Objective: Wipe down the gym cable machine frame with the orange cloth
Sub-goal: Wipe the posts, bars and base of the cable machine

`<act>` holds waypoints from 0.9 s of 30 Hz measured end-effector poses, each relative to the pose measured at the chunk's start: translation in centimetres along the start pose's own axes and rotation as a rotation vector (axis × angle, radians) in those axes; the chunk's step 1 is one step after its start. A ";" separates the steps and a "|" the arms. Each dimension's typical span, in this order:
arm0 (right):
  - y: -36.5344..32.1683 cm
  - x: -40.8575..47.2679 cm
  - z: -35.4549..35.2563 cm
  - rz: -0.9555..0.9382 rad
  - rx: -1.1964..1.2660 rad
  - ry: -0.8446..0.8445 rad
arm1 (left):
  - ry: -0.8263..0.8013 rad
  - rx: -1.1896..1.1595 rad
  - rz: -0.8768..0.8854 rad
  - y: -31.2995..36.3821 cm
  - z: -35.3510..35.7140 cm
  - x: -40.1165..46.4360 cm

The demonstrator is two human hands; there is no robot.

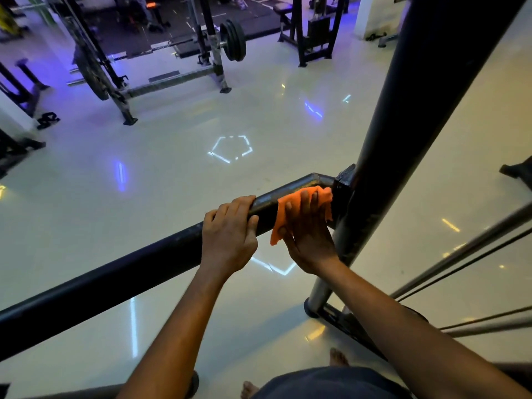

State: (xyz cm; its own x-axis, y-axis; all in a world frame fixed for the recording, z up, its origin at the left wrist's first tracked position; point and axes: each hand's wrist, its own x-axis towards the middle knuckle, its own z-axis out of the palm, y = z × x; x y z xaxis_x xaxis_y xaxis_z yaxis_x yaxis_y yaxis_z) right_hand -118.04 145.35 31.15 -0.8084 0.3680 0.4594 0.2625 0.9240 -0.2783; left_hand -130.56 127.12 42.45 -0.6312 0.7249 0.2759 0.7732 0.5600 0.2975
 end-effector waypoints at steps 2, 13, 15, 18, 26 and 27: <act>-0.8 0.6 -1.0 0.061 0.080 0.004 | -0.003 0.001 0.004 -0.1 -0.1 0.0; -2.2 6.0 -6.5 0.026 -0.041 0.102 | 0.000 0.015 0.009 -0.1 0.2 -0.1; -2.4 6.0 -6.5 0.043 -0.044 0.114 | 0.006 0.015 0.014 0.0 0.1 0.0; -2.7 4.0 -4.9 0.045 -0.017 0.139 | 0.011 0.024 0.013 0.0 0.2 -0.2; -2.2 0.3 -0.3 0.071 0.028 0.068 | 0.016 0.032 0.024 -0.1 0.2 -0.3; -2.4 0.5 -0.5 0.071 0.057 0.074 | 0.018 0.036 0.025 -0.1 0.2 -0.3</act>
State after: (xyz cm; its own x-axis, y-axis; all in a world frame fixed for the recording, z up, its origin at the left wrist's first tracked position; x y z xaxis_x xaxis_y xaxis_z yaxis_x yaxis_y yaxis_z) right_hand -118.83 143.35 32.42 -0.7472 0.4411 0.4971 0.2857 0.8885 -0.3590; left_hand -130.40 126.90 42.20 -0.6127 0.7314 0.2995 0.7900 0.5564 0.2574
